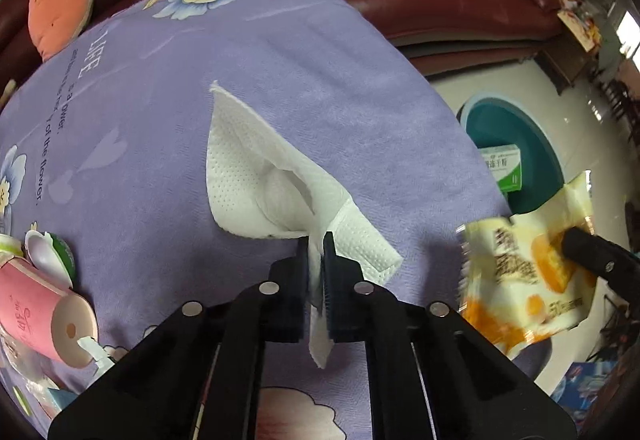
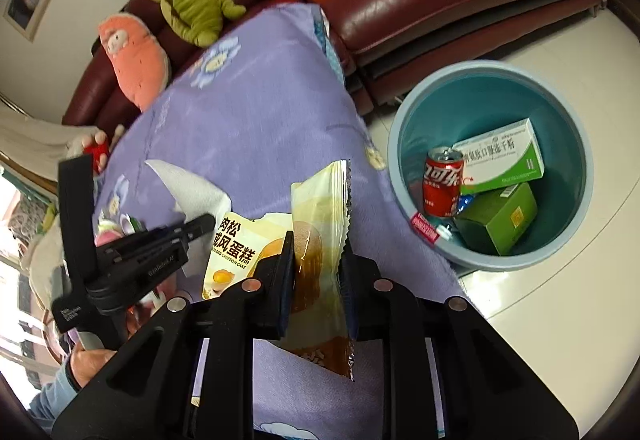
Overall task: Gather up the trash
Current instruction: 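Close right tool on snack packet while left tool pinches white paper towel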
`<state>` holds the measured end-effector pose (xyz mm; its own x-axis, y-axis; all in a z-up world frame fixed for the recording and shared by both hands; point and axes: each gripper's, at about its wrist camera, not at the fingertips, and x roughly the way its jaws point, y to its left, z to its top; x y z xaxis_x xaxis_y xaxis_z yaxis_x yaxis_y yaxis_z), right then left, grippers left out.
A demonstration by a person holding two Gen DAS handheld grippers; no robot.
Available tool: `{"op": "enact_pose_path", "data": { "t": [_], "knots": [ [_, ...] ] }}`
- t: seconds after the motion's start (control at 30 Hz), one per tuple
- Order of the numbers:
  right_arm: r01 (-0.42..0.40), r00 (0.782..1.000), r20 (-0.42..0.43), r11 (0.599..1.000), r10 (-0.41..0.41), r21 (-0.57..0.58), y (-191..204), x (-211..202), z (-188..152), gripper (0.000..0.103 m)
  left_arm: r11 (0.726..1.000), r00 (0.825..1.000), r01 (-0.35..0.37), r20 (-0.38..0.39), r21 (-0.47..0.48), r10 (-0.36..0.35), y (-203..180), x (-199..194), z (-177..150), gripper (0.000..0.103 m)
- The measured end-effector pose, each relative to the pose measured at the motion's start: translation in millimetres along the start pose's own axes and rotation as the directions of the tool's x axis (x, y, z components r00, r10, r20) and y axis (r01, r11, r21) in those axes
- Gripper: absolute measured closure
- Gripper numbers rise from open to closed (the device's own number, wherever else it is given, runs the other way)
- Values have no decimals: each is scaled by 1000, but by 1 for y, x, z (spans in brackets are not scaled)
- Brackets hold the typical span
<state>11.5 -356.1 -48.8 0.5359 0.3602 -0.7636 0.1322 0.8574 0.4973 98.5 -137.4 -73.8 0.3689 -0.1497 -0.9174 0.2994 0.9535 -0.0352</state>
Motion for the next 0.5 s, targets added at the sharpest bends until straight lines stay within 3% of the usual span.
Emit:
{"op": "enact_pose_path", "data": {
  "t": [0.17, 0.3, 0.5],
  "knots": [
    [43, 991, 123, 997, -51, 68, -23, -32, 15, 84, 998, 999, 33, 42, -47, -31, 7, -25, 7, 96],
    [115, 963, 226, 981, -149, 159, -52, -59, 25, 84, 996, 993, 84, 87, -41, -80, -3, -46, 19, 96],
    [200, 937, 246, 957, -249, 208, -78, -63, 37, 84, 987, 982, 155, 105, 44, -159, -45, -57, 35, 96]
  ]
}}
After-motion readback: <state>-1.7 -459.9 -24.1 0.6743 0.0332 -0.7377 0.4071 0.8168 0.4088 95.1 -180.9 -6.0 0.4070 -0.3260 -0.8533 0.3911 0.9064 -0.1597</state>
